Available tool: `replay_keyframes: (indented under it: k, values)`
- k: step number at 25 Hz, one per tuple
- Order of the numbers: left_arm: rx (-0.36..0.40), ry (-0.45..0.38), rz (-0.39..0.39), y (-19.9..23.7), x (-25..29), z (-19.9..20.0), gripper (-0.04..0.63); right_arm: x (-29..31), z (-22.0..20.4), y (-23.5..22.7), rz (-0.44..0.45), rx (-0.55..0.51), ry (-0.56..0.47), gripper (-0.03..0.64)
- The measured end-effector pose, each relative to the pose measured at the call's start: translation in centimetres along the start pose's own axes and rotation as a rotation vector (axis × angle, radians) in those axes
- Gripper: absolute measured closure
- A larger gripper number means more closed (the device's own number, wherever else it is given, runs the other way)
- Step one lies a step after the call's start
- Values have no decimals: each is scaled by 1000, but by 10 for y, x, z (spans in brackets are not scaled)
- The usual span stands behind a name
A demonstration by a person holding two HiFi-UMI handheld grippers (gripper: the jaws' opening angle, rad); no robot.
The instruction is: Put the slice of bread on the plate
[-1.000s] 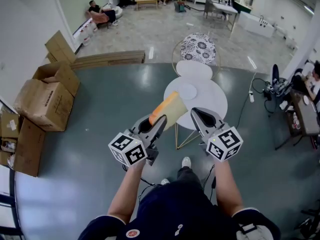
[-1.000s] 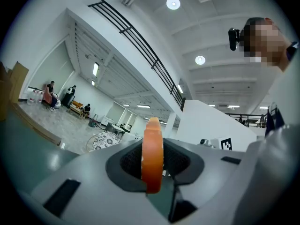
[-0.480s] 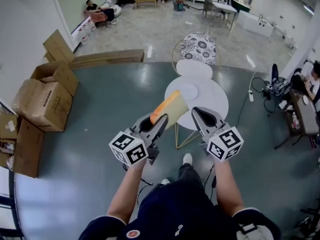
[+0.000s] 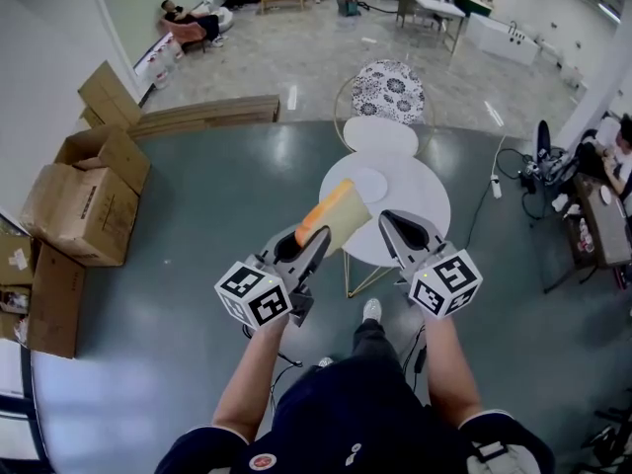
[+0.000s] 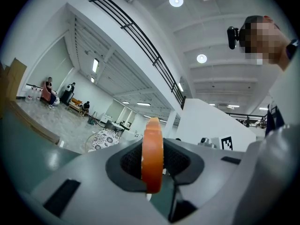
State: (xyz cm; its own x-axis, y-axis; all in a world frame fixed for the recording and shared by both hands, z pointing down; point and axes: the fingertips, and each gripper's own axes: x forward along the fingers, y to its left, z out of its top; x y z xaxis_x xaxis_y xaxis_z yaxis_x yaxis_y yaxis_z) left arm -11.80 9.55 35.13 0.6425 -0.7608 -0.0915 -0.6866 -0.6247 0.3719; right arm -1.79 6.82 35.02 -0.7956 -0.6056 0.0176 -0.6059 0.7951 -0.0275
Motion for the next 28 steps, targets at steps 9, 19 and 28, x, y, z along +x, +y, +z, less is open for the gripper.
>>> replay_keyframes:
  k: [9, 19, 28]
  values:
    - [-7, 32, 15, 33, 68, -6, 499, 21, -8, -71, 0, 24, 0, 609]
    - [-19, 67, 56, 74, 136, -5, 499, 60, -12, -148, 24, 23, 26, 609]
    - [-24, 75, 105, 102, 205, -4, 499, 84, -11, -211, 108, 65, 15, 609]
